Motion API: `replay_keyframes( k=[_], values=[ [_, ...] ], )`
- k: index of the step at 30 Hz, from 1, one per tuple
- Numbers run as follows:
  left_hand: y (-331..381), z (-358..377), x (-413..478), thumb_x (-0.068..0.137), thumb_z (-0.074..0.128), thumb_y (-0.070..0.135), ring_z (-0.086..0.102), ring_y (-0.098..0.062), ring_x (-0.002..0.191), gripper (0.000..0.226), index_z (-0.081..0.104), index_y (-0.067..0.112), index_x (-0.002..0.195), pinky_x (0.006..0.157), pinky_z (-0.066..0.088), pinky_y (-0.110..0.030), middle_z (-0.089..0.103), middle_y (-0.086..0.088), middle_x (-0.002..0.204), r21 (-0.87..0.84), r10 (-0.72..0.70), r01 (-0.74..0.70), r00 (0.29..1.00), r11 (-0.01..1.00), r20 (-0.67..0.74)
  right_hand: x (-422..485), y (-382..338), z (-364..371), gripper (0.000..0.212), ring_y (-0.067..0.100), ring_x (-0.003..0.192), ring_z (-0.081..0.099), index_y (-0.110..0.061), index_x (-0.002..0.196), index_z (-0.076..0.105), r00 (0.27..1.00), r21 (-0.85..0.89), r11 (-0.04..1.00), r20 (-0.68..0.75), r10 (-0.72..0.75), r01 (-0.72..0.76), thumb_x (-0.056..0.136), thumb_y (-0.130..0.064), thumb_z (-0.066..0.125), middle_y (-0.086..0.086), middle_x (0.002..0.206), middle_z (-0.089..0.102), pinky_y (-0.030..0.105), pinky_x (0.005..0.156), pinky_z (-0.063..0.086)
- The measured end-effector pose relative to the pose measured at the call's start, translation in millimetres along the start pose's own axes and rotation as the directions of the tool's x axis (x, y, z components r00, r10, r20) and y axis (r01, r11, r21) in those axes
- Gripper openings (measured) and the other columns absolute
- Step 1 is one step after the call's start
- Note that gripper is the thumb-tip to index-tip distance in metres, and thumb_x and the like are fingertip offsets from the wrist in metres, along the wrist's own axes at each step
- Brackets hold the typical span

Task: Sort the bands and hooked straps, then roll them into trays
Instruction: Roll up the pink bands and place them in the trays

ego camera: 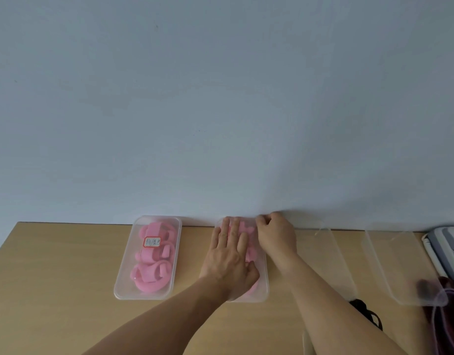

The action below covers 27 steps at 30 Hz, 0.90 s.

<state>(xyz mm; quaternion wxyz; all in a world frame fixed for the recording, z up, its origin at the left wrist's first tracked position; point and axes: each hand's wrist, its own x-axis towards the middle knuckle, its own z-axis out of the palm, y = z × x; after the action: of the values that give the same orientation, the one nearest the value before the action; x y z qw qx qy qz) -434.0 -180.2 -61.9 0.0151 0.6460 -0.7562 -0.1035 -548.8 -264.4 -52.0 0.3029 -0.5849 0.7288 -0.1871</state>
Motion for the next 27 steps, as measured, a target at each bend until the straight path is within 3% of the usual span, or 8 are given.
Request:
replay_keyframes(
  k=[3,6,8,11,15,20,22,27],
  values=[
    [-1,5,-1,0.083,0.038,0.040,0.026,-0.040,0.145,0.076,0.033,0.000,0.147,0.114,0.031,-0.056,0.035,-0.020,0.154,-0.017,-0.001,0.001,1.000,1.000,-0.022,3,2,5,0.026,0.026,0.084,0.065,-0.010,0.084,0.068,0.999,0.030,0.999,-0.005,0.035,-0.035,0.095,-0.028,0.054,0.005,0.086,0.072,0.028,0.065,0.038],
    [-5,14,1,0.089,0.025,0.044,-0.008,-0.036,0.150,0.076,0.000,0.008,0.151,0.122,0.005,-0.053,0.001,-0.015,0.162,0.024,0.002,-0.001,1.000,1.000,-0.016,4,7,7,0.034,0.023,0.069,0.063,-0.020,0.057,0.060,0.996,0.104,0.991,-0.020,0.083,-0.081,0.090,-0.027,0.062,0.000,0.074,0.072,0.027,0.058,0.035],
    [-7,17,2,0.090,0.016,0.046,-0.026,-0.033,0.146,0.076,-0.013,0.010,0.150,0.121,-0.010,-0.048,-0.018,-0.011,0.159,0.071,-0.002,0.002,1.000,0.997,0.002,6,5,7,0.038,0.020,0.064,0.058,-0.022,0.052,0.055,0.993,0.146,0.982,-0.005,0.118,-0.116,0.089,-0.027,0.064,-0.004,0.071,0.070,0.026,0.060,0.038],
    [-7,17,3,0.089,0.011,0.047,-0.032,-0.031,0.144,0.077,-0.017,0.009,0.150,0.120,-0.017,-0.045,-0.024,-0.011,0.158,0.080,-0.006,0.006,1.000,0.997,-0.001,4,1,4,0.032,0.020,0.068,0.062,-0.021,0.059,0.061,0.990,0.193,0.971,0.034,0.139,-0.143,0.089,-0.028,0.064,-0.005,0.065,0.064,0.025,0.061,0.039],
    [-7,17,3,0.089,0.012,0.047,-0.030,-0.030,0.145,0.077,-0.016,0.010,0.150,0.119,-0.018,-0.043,-0.020,-0.011,0.160,0.036,-0.006,0.007,1.000,0.999,-0.021,-25,20,1,0.035,0.004,0.046,0.045,-0.021,0.052,0.056,0.989,0.197,0.970,0.069,0.128,-0.140,0.086,-0.021,0.063,-0.013,0.046,0.051,0.017,0.043,0.030],
    [-7,18,5,0.086,0.004,0.048,-0.037,-0.025,0.141,0.077,-0.019,0.015,0.151,0.117,-0.024,-0.039,-0.029,-0.005,0.156,0.024,-0.018,0.018,1.000,1.000,0.004,-60,45,3,0.016,0.005,0.062,0.058,-0.019,0.069,0.064,0.978,0.291,0.934,0.088,0.189,-0.206,0.084,-0.027,0.066,-0.011,0.066,0.065,0.015,0.049,0.037],
    [-7,17,4,0.084,0.001,0.049,-0.039,-0.025,0.139,0.075,-0.023,0.018,0.148,0.116,-0.024,-0.038,-0.030,-0.004,0.155,0.027,-0.013,0.013,1.000,1.000,0.003,-57,41,-2,0.016,0.017,0.067,0.062,-0.016,0.072,0.065,0.975,0.306,0.928,0.123,0.186,-0.215,0.084,-0.026,0.067,-0.004,0.069,0.067,0.026,0.057,0.046],
    [-7,18,2,0.087,-0.004,0.050,-0.033,-0.028,0.144,0.072,-0.024,0.013,0.146,0.119,-0.019,-0.039,-0.027,-0.010,0.158,0.060,-0.014,0.014,1.000,0.998,-0.011,-77,53,-17,0.011,0.019,0.052,0.052,-0.010,0.081,0.063,0.940,0.372,0.890,0.307,0.149,-0.263,0.088,-0.018,0.066,0.004,0.066,0.063,0.032,0.051,0.042]
  ],
)
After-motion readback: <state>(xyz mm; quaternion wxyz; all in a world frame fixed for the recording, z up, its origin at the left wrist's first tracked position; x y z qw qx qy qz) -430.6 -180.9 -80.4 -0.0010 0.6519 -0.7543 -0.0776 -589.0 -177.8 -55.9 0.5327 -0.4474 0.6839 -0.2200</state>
